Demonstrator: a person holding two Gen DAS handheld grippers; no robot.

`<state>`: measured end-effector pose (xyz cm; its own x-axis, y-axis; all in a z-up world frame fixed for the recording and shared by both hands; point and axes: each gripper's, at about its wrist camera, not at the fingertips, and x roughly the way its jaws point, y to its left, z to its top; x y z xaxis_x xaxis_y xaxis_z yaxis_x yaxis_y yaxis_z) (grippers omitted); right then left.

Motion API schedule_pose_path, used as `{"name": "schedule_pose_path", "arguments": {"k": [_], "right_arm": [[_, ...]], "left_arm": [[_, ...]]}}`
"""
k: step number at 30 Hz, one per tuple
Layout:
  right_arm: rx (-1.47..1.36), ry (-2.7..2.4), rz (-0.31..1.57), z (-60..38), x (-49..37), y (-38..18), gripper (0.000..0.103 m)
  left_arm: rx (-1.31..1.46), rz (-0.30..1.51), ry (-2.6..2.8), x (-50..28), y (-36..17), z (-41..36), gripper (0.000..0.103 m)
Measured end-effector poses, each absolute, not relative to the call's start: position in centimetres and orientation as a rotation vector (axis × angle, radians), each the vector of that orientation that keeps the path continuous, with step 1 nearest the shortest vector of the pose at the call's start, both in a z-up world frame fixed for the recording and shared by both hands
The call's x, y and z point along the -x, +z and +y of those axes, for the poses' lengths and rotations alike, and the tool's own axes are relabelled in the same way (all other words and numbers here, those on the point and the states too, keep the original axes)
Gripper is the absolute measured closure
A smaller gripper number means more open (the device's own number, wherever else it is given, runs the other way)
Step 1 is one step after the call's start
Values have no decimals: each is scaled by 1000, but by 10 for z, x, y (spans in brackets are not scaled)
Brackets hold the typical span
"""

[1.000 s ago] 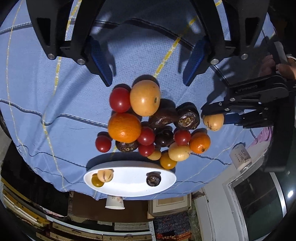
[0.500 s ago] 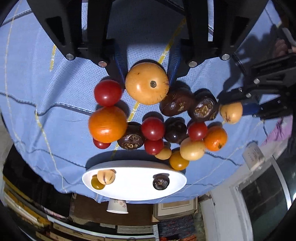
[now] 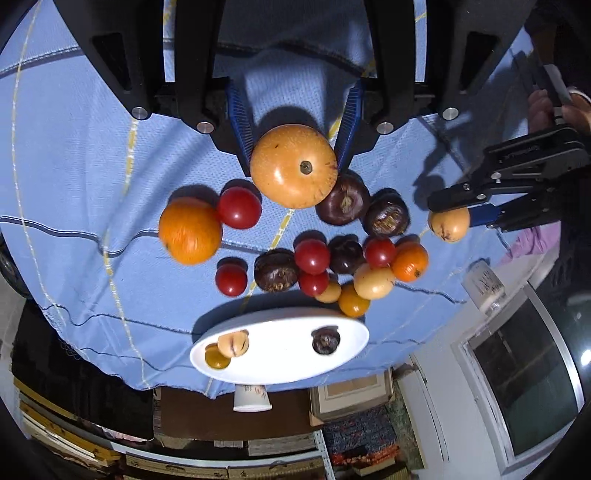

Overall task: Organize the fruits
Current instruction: 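Grasp the pale pear with the left tool while the right tool grasps the orange persimmon, then carry both fruits onto the white plate and open both tools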

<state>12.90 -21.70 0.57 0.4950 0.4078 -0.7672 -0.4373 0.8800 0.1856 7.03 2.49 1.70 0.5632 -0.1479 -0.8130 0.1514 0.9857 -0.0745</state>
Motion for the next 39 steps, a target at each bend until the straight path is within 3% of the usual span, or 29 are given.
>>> {"name": "schedule_pose_path", "arguments": {"k": [12,25,39], "right_arm": [[32,517,827,-234,-131,50,59],[40,545,788,-220,-179,80,59],[66,588,897,-173,-278,51,59]], "left_arm": [[-19,905,-186,-77,50,29,63],[-12,851,-183,-134,96,33,63],[-13,954,-164,-245,55,32,63]]}}
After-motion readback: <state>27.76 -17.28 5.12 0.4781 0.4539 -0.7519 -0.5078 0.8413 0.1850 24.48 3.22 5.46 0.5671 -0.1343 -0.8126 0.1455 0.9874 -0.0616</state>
